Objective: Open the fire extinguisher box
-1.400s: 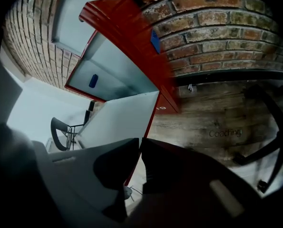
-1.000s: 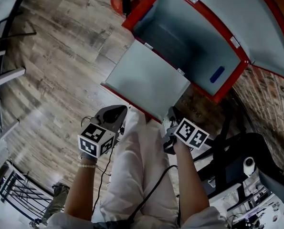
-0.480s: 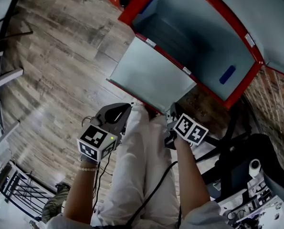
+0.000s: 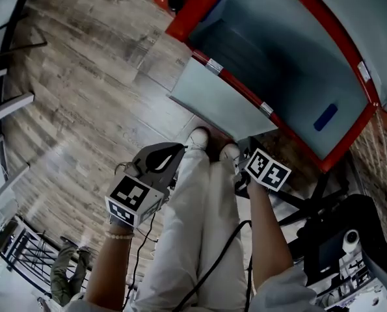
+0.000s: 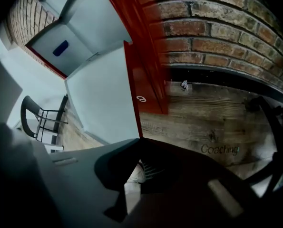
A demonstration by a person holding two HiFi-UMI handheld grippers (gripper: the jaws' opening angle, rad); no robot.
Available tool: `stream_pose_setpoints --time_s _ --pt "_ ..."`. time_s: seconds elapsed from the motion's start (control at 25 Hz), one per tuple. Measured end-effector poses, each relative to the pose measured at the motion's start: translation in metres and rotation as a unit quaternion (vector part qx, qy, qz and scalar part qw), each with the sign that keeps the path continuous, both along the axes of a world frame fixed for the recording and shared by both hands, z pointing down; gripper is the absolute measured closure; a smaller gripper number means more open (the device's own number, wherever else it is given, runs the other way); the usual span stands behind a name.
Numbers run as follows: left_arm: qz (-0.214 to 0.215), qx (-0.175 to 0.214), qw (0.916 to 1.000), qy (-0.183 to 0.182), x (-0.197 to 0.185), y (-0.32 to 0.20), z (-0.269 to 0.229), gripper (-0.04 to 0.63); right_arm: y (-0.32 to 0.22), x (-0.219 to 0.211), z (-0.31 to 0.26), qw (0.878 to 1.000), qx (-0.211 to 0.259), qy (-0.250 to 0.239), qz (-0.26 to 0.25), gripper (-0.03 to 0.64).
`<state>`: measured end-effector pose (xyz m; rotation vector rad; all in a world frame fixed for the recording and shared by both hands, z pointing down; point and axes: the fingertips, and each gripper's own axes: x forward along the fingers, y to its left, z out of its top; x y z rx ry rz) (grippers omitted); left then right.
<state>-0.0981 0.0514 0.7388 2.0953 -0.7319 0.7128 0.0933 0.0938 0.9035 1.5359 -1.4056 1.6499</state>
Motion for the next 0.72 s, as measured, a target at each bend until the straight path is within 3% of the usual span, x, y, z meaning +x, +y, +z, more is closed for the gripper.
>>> stream_pose_setpoints --time_s 0.44,0.72 --pt "-0.010 0.021 0.9997 0.003 0.003 -0.021 0.006 0.598 -0.048 0.025 0.027 0.998 0.021 0.044 -0.026 0.609" --pt "-0.016 0.025 0.9995 0.006 0.007 -0.028 -0.012 0.598 -0.057 0.010 -0.007 0.996 0.051 0.041 -0.055 0.609"
